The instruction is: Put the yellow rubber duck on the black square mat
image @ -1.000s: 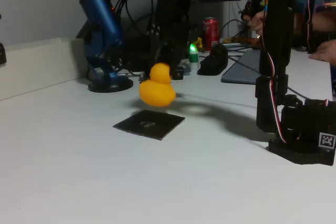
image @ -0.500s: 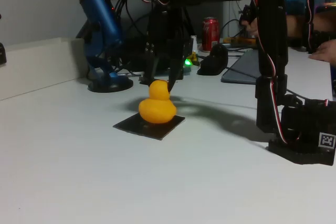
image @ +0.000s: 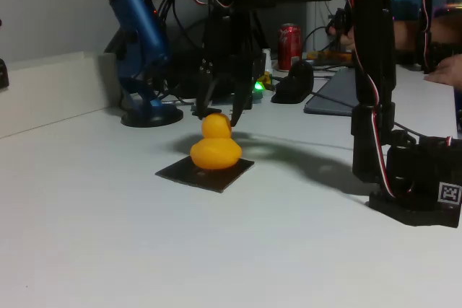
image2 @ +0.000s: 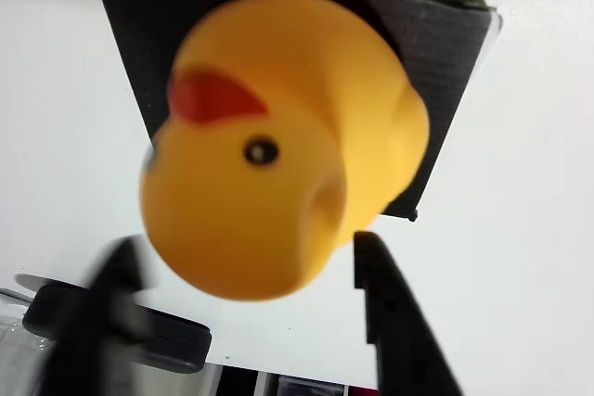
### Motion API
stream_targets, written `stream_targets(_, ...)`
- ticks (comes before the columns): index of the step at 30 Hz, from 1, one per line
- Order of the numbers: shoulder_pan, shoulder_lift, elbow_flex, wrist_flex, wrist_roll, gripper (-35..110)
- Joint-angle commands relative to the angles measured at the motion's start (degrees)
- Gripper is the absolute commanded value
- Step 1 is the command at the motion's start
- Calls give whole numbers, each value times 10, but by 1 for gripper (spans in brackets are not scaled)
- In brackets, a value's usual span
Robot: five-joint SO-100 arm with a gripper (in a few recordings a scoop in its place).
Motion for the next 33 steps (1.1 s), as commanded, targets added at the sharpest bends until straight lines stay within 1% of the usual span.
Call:
stream_targets(1, -8, 19, -5, -3, -5, 34)
stream_targets(6, -9, 58, -7, -3, -4, 33)
stream_targets(12, -10, 214, -6, 3, -2, 33)
stream_targets(15, -10, 279, -6, 40, -1, 33)
stream_targets(19, -9, 304, -5, 103, 50, 32)
stream_targets(21, -9, 305, -5, 112, 86, 29)
stream_targets(26, -10, 312, 11, 111, 150, 17)
stream_targets(29, -11, 340, 51, 105, 163, 13)
stream_targets(33, -10, 419, 166, 33, 161, 11)
